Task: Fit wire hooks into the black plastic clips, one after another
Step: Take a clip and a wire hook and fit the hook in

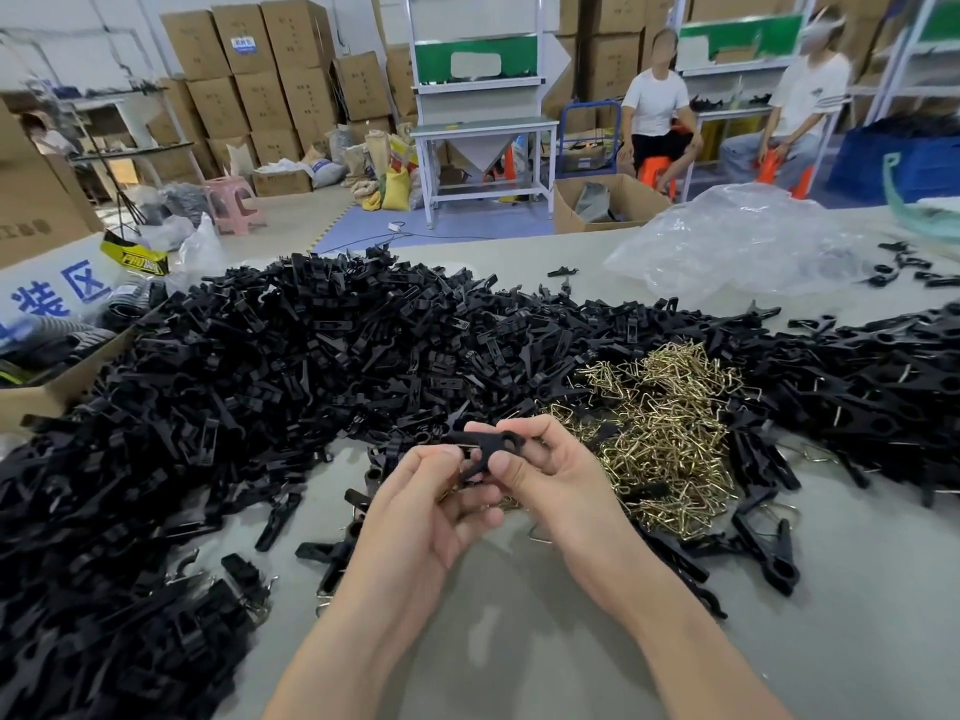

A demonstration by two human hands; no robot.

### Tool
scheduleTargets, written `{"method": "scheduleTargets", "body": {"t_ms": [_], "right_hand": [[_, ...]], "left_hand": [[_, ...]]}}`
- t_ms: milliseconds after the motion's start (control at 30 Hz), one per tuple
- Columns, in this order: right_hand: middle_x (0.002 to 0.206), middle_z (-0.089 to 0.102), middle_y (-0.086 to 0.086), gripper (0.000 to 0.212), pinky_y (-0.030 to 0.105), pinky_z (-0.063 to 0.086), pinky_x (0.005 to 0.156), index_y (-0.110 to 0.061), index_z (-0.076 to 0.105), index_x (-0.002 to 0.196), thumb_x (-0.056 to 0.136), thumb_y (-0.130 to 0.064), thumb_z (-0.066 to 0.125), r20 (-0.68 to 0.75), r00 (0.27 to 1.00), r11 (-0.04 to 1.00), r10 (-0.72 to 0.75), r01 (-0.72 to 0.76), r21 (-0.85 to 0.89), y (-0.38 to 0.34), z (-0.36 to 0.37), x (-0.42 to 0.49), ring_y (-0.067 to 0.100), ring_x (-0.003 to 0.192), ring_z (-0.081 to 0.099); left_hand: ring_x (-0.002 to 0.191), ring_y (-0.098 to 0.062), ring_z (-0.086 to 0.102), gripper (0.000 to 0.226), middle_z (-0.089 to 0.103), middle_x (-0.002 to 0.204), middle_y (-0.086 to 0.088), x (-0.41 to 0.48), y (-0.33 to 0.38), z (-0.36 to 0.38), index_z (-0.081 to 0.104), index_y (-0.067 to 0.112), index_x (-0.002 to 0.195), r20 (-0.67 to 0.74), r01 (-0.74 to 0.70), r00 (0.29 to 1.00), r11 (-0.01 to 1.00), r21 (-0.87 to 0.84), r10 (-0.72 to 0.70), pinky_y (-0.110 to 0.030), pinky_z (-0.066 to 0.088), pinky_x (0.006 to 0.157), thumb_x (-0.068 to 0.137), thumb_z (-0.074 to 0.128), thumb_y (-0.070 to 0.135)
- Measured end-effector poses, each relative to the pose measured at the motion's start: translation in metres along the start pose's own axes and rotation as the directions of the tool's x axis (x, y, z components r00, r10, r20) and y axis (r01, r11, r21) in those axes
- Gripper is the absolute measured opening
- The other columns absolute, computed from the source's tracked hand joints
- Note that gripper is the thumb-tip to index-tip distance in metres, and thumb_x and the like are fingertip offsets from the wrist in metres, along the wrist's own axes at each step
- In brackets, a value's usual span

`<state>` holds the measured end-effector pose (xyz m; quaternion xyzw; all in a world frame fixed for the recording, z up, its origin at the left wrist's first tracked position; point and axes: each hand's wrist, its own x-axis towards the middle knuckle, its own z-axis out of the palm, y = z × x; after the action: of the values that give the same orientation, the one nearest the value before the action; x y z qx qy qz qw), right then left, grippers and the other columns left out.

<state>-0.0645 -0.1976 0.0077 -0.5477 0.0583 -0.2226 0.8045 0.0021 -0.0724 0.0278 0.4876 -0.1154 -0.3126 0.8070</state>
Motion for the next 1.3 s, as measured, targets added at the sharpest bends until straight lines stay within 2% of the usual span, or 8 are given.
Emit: {"method": "scheduleTargets", "body": {"t_ms": [67,200,300,433,667,767,900,1300], "right_hand": [[0.104,0.077,0.006,0.025,0.012,0.051,0.055,-0.018,0.069,0.107,0.082,-0.02,0.074,-0.015,0.999,0.999,0.039,-0.039,0.037,-0.002,-0.001,-0.001,0.011,0.077,0.073],[0.088,0.074,0.006,0.033,0.033,0.06,0.073,-0.024,0.075,0.11,0.079,-0.033,0.076,-0.008,0.997,0.997,0.075,-0.075,0.036,-0.005,-0.003,0.0,0.022,0.082,0.07],[0.093,0.074,0.011,0.034,0.038,0.058,0.083,-0.024,0.077,0.109,0.077,-0.034,0.075,-0.016,0.997,0.997,0.075,-0.074,0.038,-0.006,-0.005,0.001,0.027,0.088,0.069],[0.102,0.071,0.019,0.042,0.058,0.046,0.089,-0.025,0.076,0.115,0.077,-0.041,0.074,-0.017,0.992,0.992,0.128,-0.128,0.013,-0.006,-0.006,-0.001,0.038,0.098,0.063],[0.081,0.069,0.004,0.032,0.029,0.054,0.055,-0.018,0.072,0.121,0.097,-0.03,0.056,0.036,0.989,0.989,0.144,-0.145,0.029,-0.007,-0.006,-0.003,0.02,0.073,0.07],[0.08,0.071,0.005,0.029,0.029,0.058,0.061,-0.014,0.074,0.116,0.096,-0.027,0.057,0.024,0.991,0.99,0.13,-0.131,0.054,-0.007,-0.007,-0.003,0.019,0.072,0.07],[0.098,0.076,0.014,0.027,0.035,0.061,0.079,-0.01,0.076,0.11,0.097,-0.021,0.056,0.003,0.995,0.993,0.102,-0.102,0.06,-0.004,-0.008,-0.002,0.025,0.088,0.071],[0.104,0.076,0.015,0.024,0.029,0.059,0.08,-0.015,0.078,0.106,0.095,-0.022,0.058,0.004,0.997,0.997,0.074,-0.074,0.038,-0.003,-0.009,0.0,0.025,0.094,0.074]], "left_hand": [[0.07,-0.021,0.068,0.023,0.071,0.092,-0.016,-0.002,0.0,0.001,0.077,0.005,0.096,0.084,0.048,0.995,0.998,-0.041,-0.044,-0.031,0.059,0.061,0.084,0.064,0.021],[0.074,-0.028,0.07,0.035,0.068,0.094,-0.02,-0.006,-0.003,0.002,0.065,0.002,0.117,0.173,0.077,0.983,0.992,-0.096,-0.06,-0.036,0.06,0.063,0.086,0.065,0.018],[0.076,-0.025,0.07,0.036,0.07,0.096,-0.018,-0.008,-0.002,0.001,0.066,0.015,0.123,0.239,0.086,0.969,0.993,-0.077,-0.065,-0.034,0.06,0.065,0.088,0.064,0.02],[0.077,-0.021,0.07,0.034,0.07,0.1,-0.014,-0.008,-0.001,-0.001,0.066,0.025,0.127,0.308,0.129,0.947,0.986,-0.104,-0.092,-0.034,0.06,0.066,0.095,0.057,0.017],[0.062,-0.011,0.058,0.03,0.064,0.086,-0.007,-0.006,0.0,-0.003,0.073,0.025,0.118,0.326,0.243,0.93,0.949,-0.202,-0.169,-0.03,0.058,0.061,0.093,0.058,0.024],[0.064,-0.013,0.061,0.024,0.065,0.089,-0.011,-0.005,-0.002,-0.003,0.075,0.021,0.11,0.338,0.256,0.927,0.935,-0.246,-0.165,-0.031,0.059,0.064,0.096,0.056,0.021],[0.071,-0.017,0.069,0.023,0.07,0.092,-0.016,-0.005,-0.004,-0.003,0.076,0.018,0.105,0.33,0.239,0.933,0.934,-0.265,-0.145,-0.031,0.06,0.068,0.094,0.056,0.016],[0.049,-0.01,0.051,0.018,0.056,0.069,-0.008,-0.004,-0.009,0.003,0.08,0.022,0.082,0.19,0.234,0.964,0.929,-0.287,-0.184,-0.024,0.052,0.048,0.08,0.063,0.015]]}}
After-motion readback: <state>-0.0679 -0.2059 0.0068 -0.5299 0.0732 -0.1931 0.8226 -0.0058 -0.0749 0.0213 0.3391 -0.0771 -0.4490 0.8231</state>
